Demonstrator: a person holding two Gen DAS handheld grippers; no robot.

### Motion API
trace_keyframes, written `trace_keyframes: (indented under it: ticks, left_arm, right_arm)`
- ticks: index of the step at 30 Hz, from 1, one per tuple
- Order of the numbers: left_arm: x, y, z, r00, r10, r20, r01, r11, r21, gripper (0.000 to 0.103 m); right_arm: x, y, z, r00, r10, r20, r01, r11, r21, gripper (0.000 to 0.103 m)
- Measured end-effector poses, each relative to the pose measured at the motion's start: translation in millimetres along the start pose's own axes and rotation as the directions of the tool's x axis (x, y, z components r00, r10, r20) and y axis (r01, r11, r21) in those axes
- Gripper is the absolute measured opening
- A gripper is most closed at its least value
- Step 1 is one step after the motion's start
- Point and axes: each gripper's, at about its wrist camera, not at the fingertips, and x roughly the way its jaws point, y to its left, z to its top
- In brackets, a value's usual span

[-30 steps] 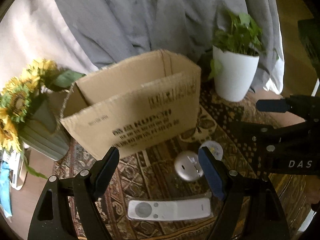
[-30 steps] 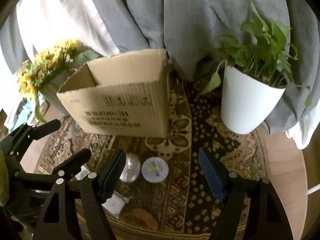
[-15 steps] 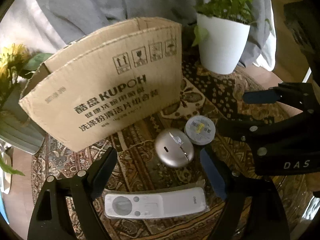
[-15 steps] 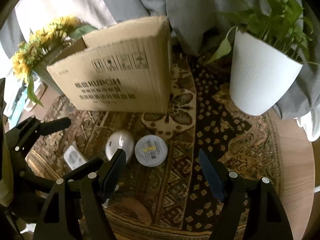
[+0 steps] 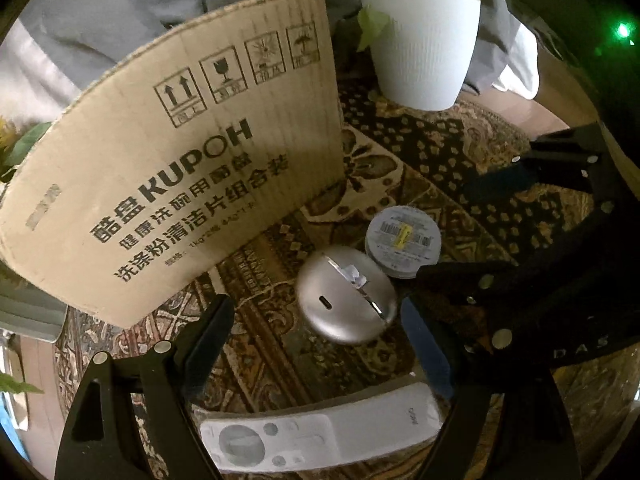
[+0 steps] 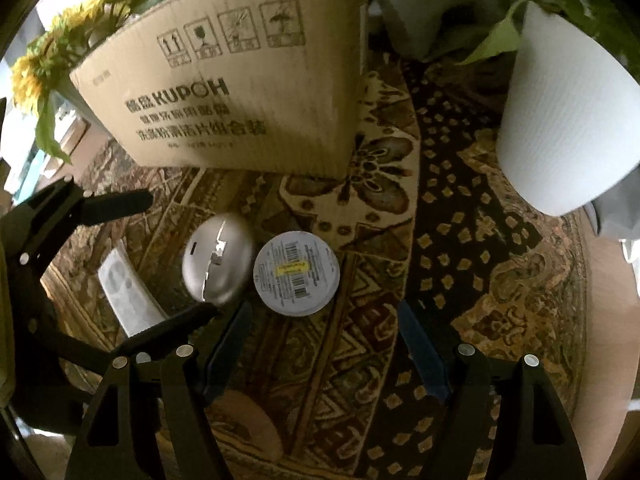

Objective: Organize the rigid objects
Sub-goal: 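Grasp the silver egg with the left tool while the right tool grasps the round tin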

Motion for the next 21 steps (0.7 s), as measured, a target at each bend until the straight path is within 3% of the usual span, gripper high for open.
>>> trace_keyframes:
  ticks: [16,19,21]
  left_arm:
    - [26,12,0,0.999,-0.035,-0.006,0.035,0.999,-0.018,0.084]
    - [27,14,-3,0.998,-0.057,-0.01,0.057,0.998,-0.035,0.076]
    - [27,13,-4,0.997,-0.079,-0.011,0.078,0.996,-0.043,0.064]
  right_arm:
    - [25,-5,13,0.998,0.044,-0.054,-0.044,0.999,0.004,0.076]
    - [30,5,18,0.999,0.032,-0.042,-0.033,0.999,-0.009,0.073]
    - [31,9,18,0.999,0.028,-0.033,-0.028,1.0,-0.013,0.071]
